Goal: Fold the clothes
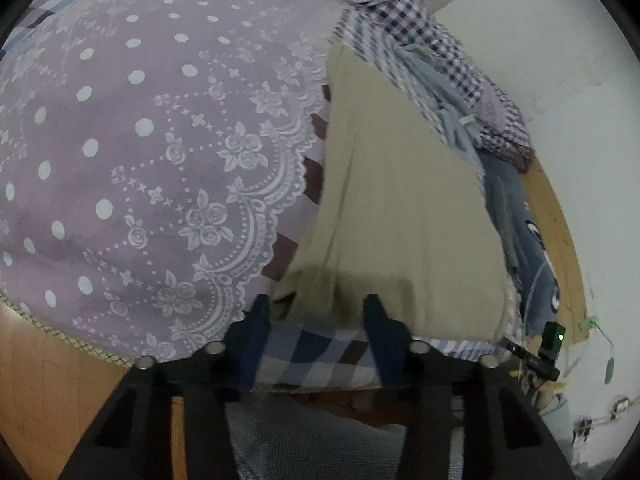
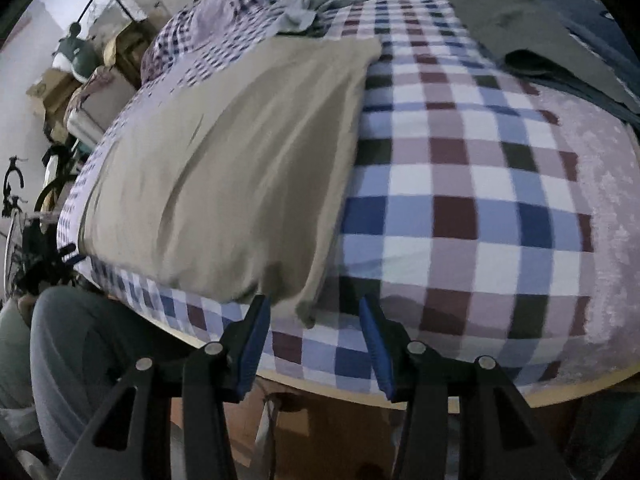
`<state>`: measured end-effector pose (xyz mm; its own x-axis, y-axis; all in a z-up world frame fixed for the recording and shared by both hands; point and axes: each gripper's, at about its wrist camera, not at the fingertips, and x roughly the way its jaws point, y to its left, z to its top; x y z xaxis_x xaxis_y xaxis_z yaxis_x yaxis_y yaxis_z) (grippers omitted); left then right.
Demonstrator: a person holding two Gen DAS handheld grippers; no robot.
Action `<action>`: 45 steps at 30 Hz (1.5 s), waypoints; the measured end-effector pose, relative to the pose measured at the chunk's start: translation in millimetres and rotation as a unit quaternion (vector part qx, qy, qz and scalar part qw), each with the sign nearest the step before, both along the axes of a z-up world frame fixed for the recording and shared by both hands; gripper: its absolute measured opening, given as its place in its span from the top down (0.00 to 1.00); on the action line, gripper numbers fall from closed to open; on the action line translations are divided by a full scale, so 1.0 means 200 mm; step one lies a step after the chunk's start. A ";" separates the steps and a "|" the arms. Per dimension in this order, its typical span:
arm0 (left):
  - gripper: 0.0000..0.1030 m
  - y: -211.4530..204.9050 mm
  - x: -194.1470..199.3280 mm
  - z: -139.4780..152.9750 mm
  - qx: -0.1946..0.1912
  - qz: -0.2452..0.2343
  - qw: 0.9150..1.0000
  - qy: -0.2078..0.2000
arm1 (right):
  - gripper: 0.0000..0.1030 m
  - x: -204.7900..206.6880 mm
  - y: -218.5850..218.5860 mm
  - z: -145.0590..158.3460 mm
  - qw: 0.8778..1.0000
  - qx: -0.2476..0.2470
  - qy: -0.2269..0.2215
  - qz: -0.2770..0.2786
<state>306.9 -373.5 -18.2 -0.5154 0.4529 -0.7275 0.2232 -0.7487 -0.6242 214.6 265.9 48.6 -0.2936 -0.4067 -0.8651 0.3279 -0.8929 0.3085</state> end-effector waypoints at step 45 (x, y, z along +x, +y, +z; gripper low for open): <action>0.19 -0.12 0.14 -0.18 0.209 0.141 0.966 0.056 | 0.45 0.27 -0.58 0.36 0.949 0.125 0.281 0.069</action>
